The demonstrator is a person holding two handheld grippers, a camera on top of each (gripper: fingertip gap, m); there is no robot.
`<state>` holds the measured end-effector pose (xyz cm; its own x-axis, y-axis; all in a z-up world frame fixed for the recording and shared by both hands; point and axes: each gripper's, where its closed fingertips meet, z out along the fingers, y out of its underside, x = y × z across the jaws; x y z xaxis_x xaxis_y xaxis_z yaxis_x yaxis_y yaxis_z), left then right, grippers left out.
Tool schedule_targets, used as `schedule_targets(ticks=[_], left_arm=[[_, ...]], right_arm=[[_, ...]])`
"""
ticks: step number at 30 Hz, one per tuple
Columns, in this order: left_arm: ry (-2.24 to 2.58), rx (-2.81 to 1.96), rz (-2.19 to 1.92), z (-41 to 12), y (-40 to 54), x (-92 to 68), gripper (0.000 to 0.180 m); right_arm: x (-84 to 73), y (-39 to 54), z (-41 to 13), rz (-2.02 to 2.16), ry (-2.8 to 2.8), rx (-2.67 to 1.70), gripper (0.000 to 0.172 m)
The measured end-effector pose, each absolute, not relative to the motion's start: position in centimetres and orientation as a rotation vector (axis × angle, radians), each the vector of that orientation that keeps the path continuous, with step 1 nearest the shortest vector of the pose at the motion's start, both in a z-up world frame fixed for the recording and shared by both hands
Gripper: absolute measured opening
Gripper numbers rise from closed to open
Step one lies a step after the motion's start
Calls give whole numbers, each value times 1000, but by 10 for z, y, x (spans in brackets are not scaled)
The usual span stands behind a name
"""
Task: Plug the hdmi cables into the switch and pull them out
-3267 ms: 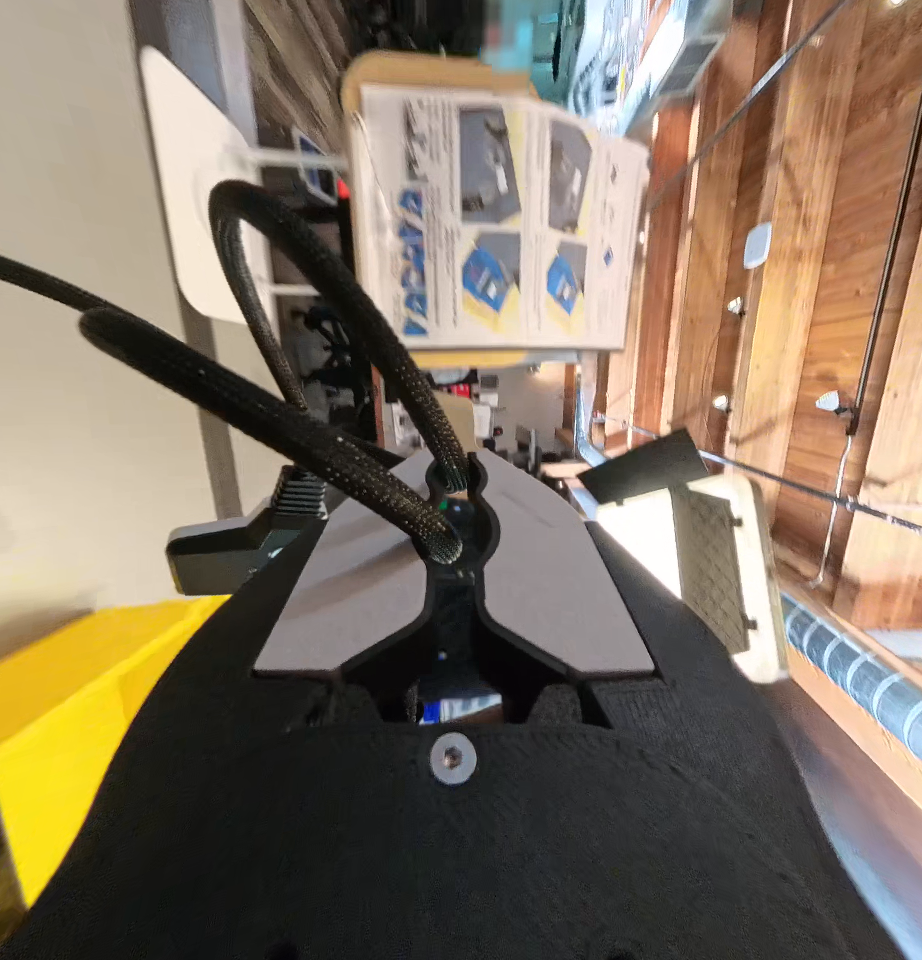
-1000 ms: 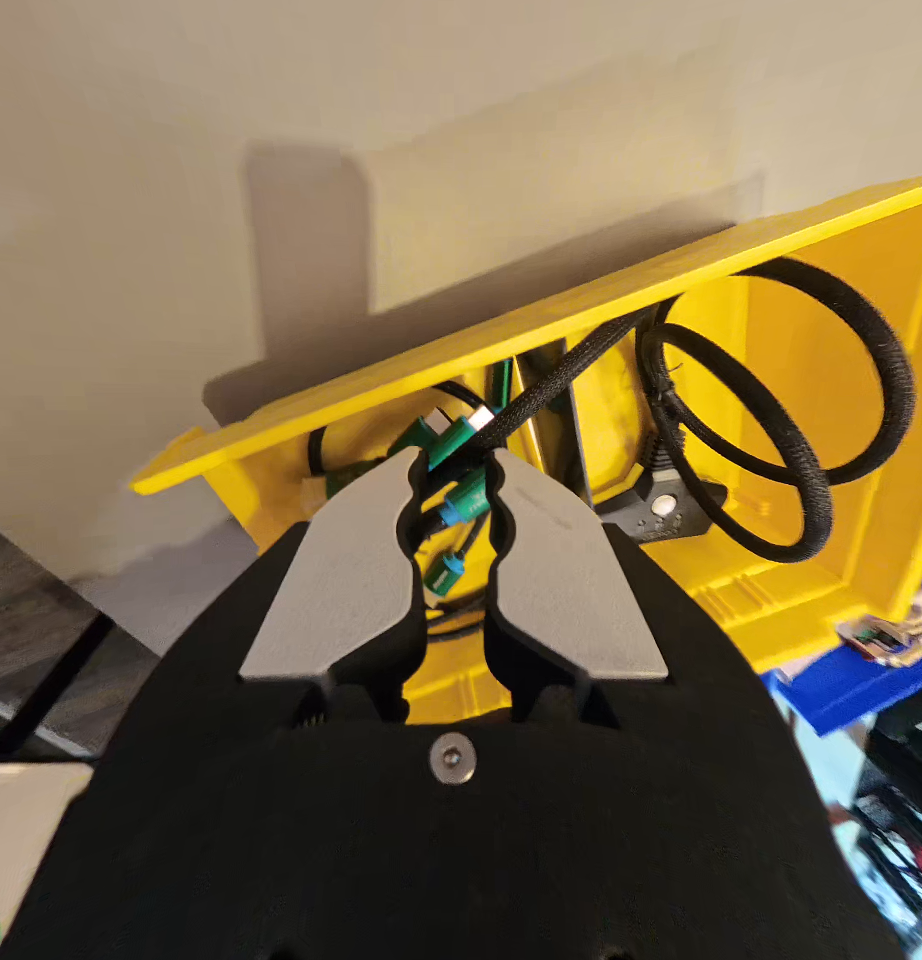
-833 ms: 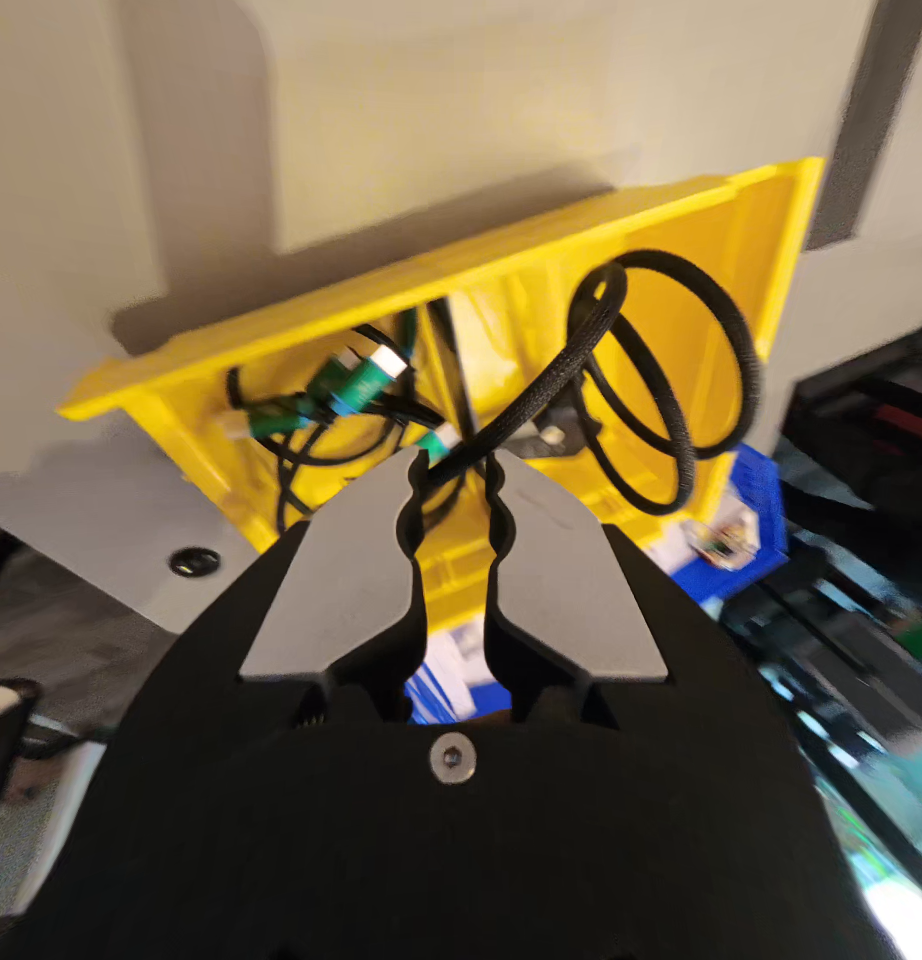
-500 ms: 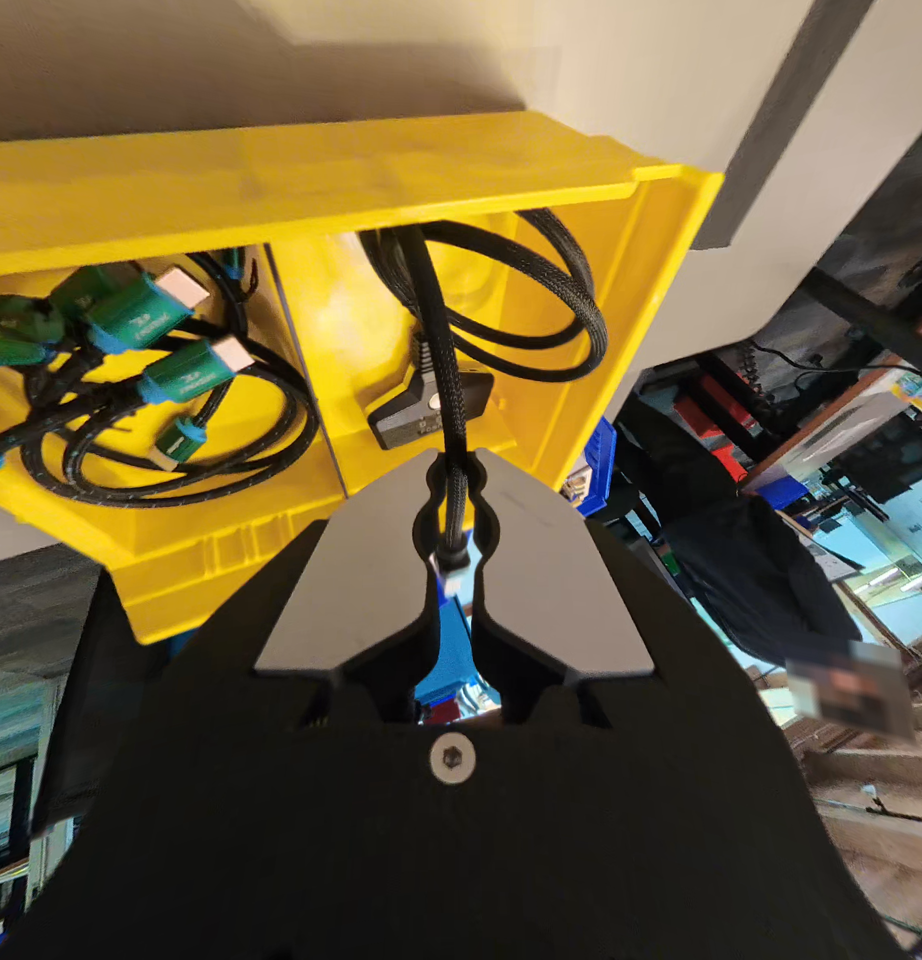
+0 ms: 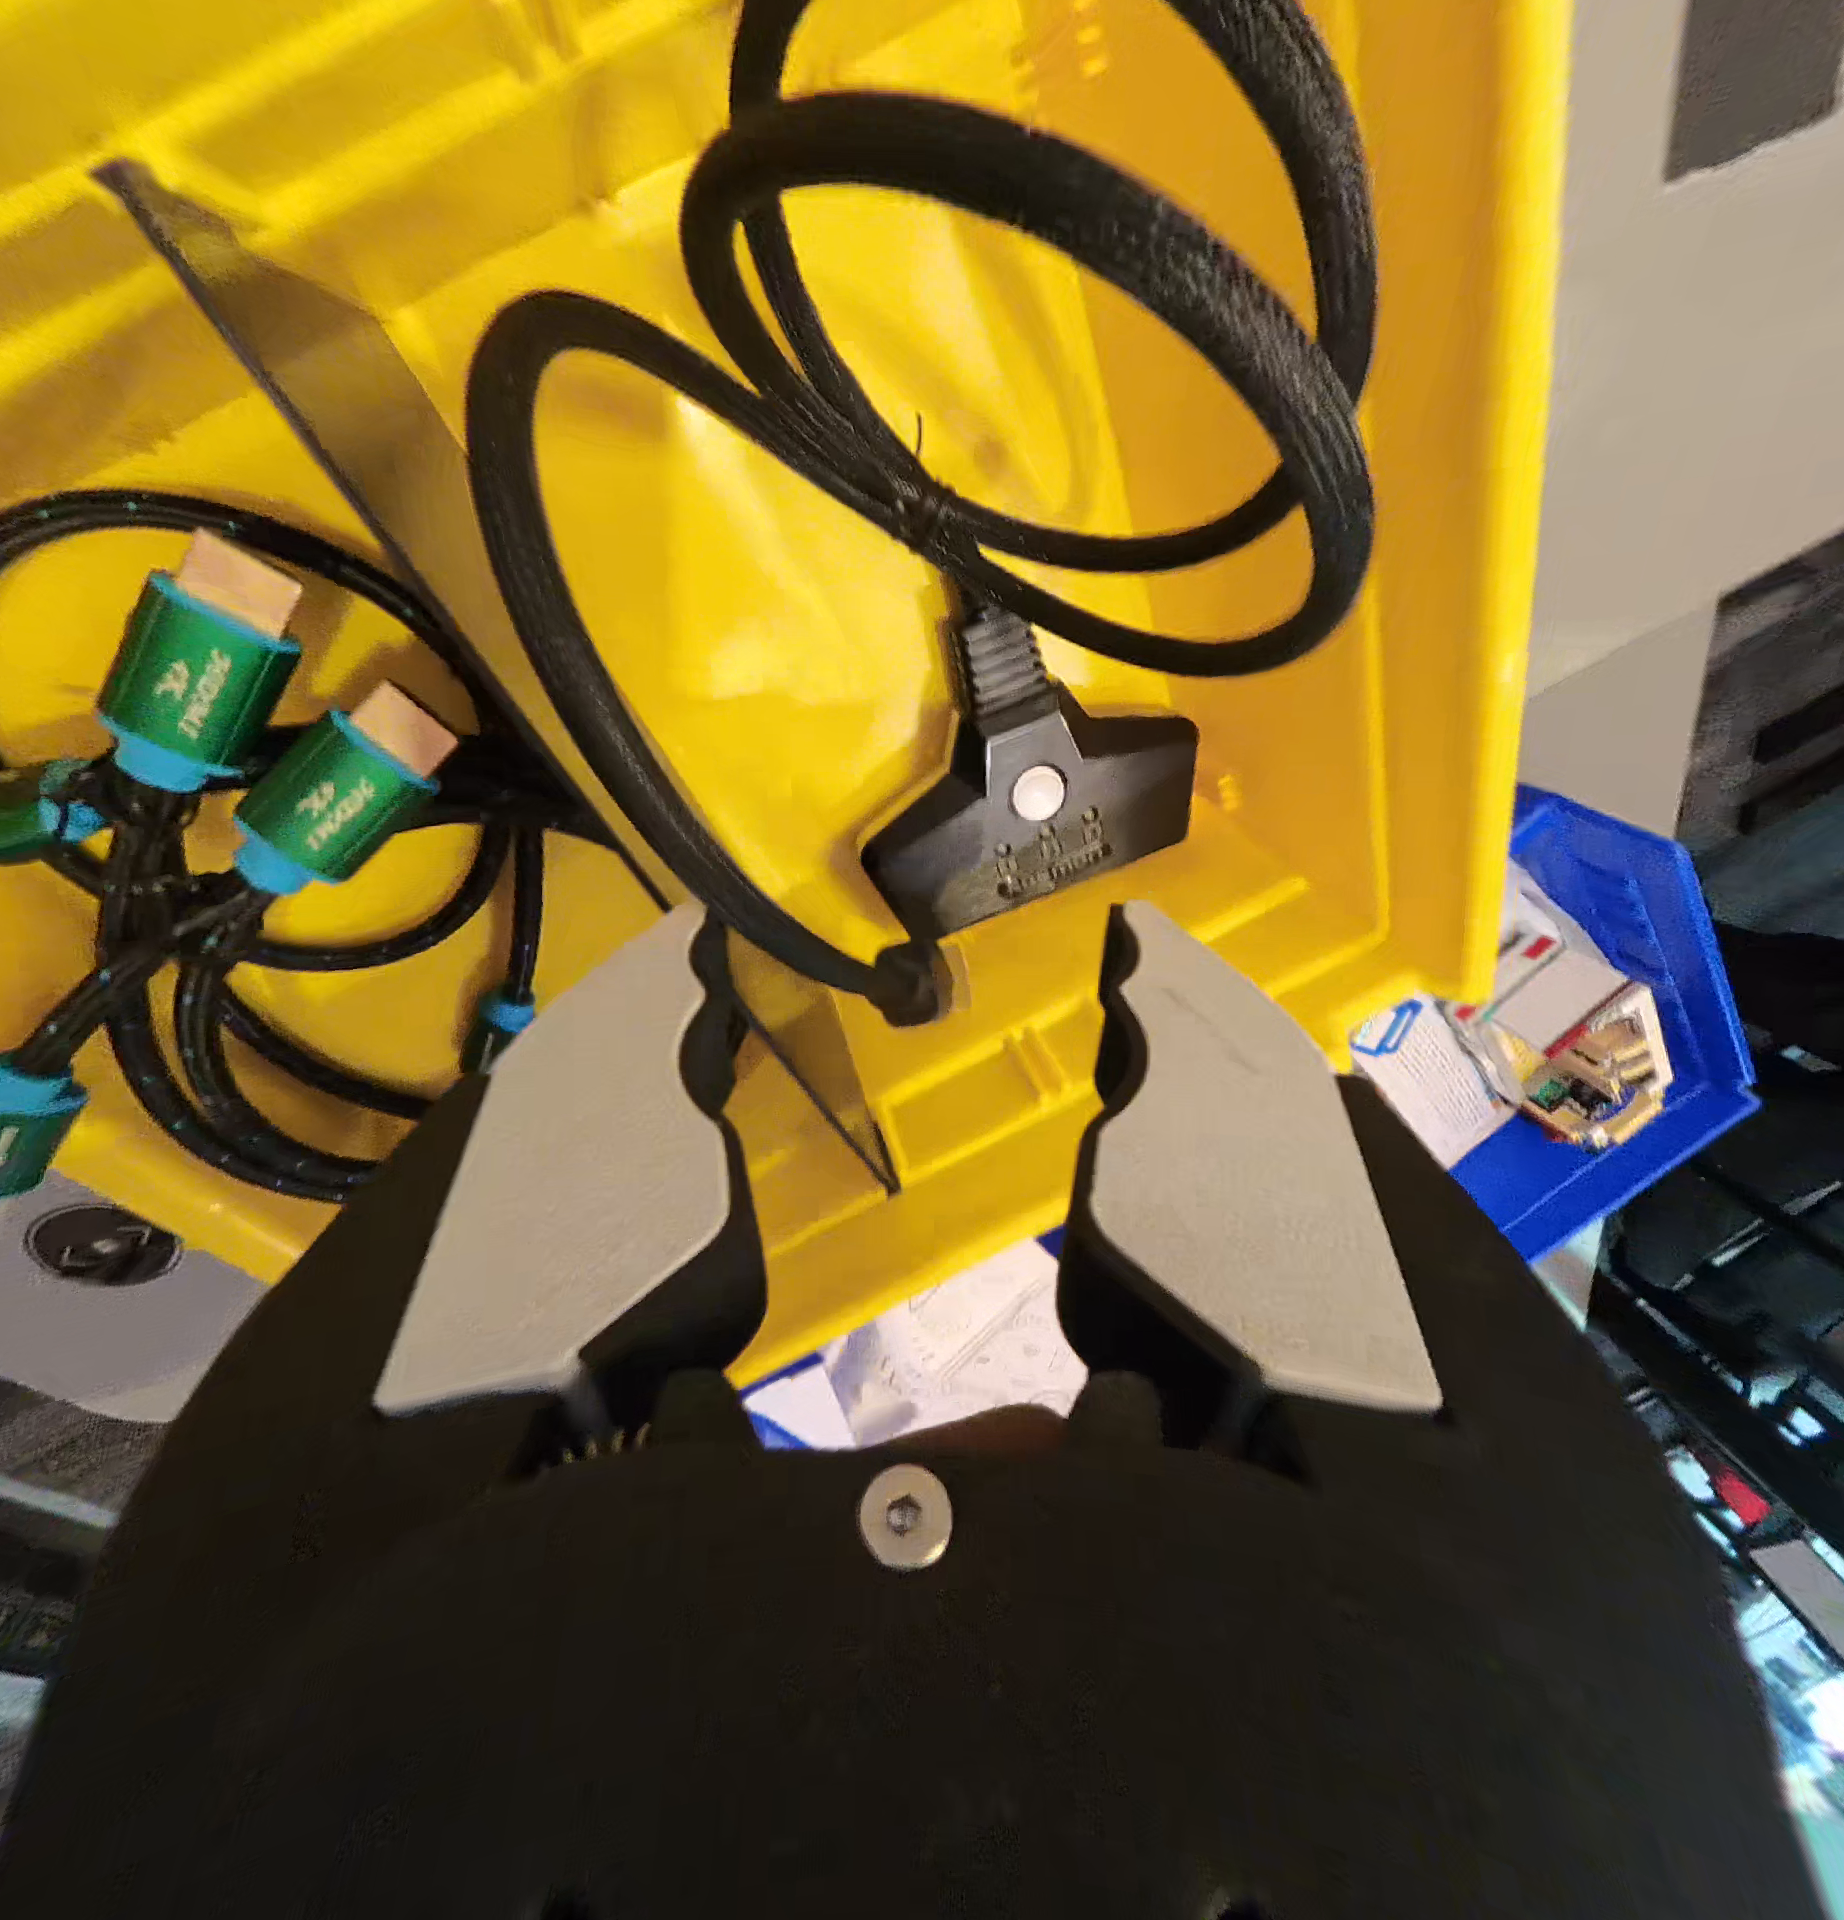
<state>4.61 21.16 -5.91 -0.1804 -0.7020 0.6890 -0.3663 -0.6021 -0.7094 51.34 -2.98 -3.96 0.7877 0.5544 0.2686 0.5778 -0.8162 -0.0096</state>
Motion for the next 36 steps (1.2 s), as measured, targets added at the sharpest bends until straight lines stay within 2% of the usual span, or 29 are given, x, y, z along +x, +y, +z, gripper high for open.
schedule_targets(ticks=[6, 11, 13, 18, 22, 27, 30, 31, 33, 36], left_arm=[[1251, -1804, -1844, -58, 210, 46, 44], [1316, -1768, -1696, -60, 205, 42, 44], [1347, -1737, -1540, -62, 204, 37, 46], [1220, -1722, -1136, -60, 213, -6, 56], [951, -1653, -839, -26, 227, -88, 57], [639, -1659, -274, 8, 271, -234, 63], [550, -1851, -163, -21, 297, -285, 83], [545, -1895, -159, -31, 303, -293, 84], [549, -1955, -153, -49, 314, -300, 82], [544, -2035, -147, -71, 328, -305, 67]], right_arm=[[515, -48, 4, -541, -764, -2809, 72], [439, -59, 11, -414, -565, -2713, 65], [414, -64, 6, -409, -410, -2663, 66], [339, -67, -2, -89, -67, -2342, 68], [311, -80, -22, -18, 34, -2270, 76], [302, -88, -42, -37, 50, -2319, 81], [298, -85, -57, -57, 34, -2368, 81], [297, -83, -61, -84, 30, -2382, 82], [300, -80, -65, -153, 36, -2396, 80], [310, -79, -71, -260, 74, -2420, 64]])
